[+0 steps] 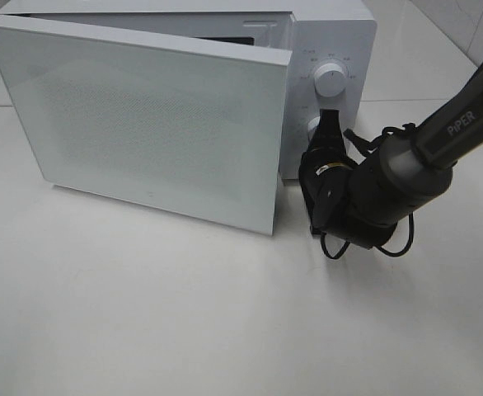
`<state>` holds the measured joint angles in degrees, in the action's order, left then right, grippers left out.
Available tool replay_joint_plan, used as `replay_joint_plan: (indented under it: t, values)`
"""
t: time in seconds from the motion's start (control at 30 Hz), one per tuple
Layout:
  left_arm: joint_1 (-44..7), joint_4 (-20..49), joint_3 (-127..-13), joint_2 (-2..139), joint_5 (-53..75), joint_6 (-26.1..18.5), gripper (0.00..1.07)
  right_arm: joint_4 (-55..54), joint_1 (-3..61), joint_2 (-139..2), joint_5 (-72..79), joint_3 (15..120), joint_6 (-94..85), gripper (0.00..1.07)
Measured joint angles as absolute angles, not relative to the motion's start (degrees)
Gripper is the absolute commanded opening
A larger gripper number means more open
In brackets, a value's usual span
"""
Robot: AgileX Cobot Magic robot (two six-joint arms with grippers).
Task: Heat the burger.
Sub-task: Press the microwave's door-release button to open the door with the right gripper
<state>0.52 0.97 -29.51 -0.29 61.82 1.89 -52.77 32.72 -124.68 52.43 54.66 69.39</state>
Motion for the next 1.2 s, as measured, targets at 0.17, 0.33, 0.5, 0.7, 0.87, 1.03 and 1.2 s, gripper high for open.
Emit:
replay_joint_plan:
  t: [0.17, 0.33, 0.5, 0.7, 0.87, 1.03, 1.2]
  values:
    - [0.5, 1.0, -29.5, -0.3, 61.8, 1.9, 0.98, -54.1, 33.1, -124.8, 52.3, 55.2, 68.5, 0.0]
    - [0.5, 1.0, -29.5, -0.3, 61.8, 1.9, 0.98, -54.3, 33.1, -124.8, 52.3, 55.2, 68.3, 0.0]
    - [0.5, 1.0, -29.5, -0.3, 61.8, 1.9, 0.98, -54.3, 33.1, -124.8, 52.3, 55.2, 68.2, 0.0]
    - [0.5, 1.0, -29.5, -0.3, 61.8, 1.9, 0.98, -54.4, 33.6, -124.7, 52.6, 54.8, 68.2, 0.0]
    - [0.5, 1.0, -29.5, -0.3, 61.8, 1.9, 0.98, -53.8, 33.6, -124.6, 52.3, 54.4, 68.2, 0.0]
    - [0.5, 1.0, -29.5, -0.3, 61.8, 1.9, 0.98, -51.9, 33.6, -122.8, 51.9, 52.3, 68.0, 0.0]
    - [0.5, 1.0, -29.5, -0.3, 61.8, 1.9, 0.98, -49.9, 33.6, -120.3, 48.7, 50.0, 65.1, 0.0]
